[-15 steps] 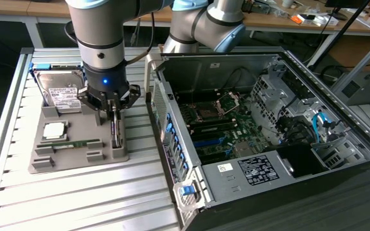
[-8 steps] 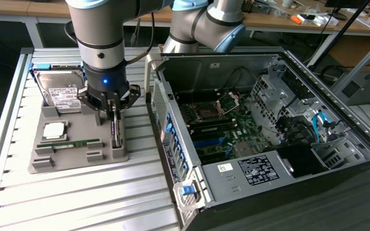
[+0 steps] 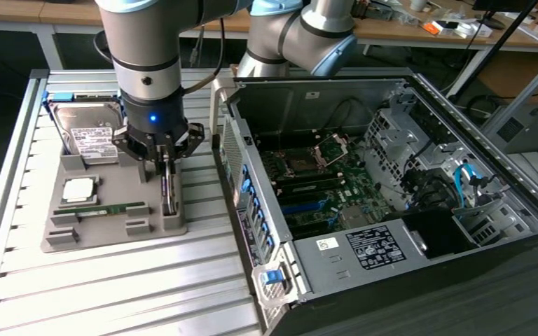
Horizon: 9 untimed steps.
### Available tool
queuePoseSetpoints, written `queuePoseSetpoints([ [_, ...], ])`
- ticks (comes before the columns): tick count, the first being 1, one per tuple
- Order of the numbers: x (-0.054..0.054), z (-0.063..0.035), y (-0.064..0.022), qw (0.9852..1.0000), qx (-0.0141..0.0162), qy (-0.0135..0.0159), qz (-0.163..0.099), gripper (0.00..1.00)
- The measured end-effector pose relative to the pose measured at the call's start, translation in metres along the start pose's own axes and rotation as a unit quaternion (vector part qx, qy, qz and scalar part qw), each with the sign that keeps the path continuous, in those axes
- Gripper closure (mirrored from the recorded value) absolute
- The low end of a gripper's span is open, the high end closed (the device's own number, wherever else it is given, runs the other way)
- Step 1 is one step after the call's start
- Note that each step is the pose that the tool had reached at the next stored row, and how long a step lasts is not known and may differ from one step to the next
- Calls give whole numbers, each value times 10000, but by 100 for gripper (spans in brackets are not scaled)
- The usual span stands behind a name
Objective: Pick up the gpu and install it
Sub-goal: 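Pick up the gpu and move the gpu toward the slot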
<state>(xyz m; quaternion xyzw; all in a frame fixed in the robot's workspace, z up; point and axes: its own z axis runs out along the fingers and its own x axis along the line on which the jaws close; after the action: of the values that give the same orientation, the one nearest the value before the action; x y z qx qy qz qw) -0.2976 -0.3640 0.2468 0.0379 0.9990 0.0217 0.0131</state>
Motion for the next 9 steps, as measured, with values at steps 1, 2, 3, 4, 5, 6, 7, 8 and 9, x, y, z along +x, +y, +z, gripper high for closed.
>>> queuePoseSetpoints([
  [1, 0, -3, 0, 10000, 0, 0, 0, 73],
  [2, 0, -5, 0, 10000, 0, 0, 0, 73],
  [3, 0, -8, 0, 10000, 0, 1, 0, 73],
  [4, 0, -11, 1, 10000, 1, 1, 0, 73],
  [5, 0, -14, 1, 10000, 1, 1, 0, 73],
  [6, 0, -18, 1, 10000, 1, 1, 0, 73],
  [7, 0, -20, 1, 10000, 0, 1, 0, 73],
  [8, 0, -21, 1, 10000, 0, 0, 0, 73],
  [9, 0, -23, 1, 10000, 0, 0, 0, 73],
])
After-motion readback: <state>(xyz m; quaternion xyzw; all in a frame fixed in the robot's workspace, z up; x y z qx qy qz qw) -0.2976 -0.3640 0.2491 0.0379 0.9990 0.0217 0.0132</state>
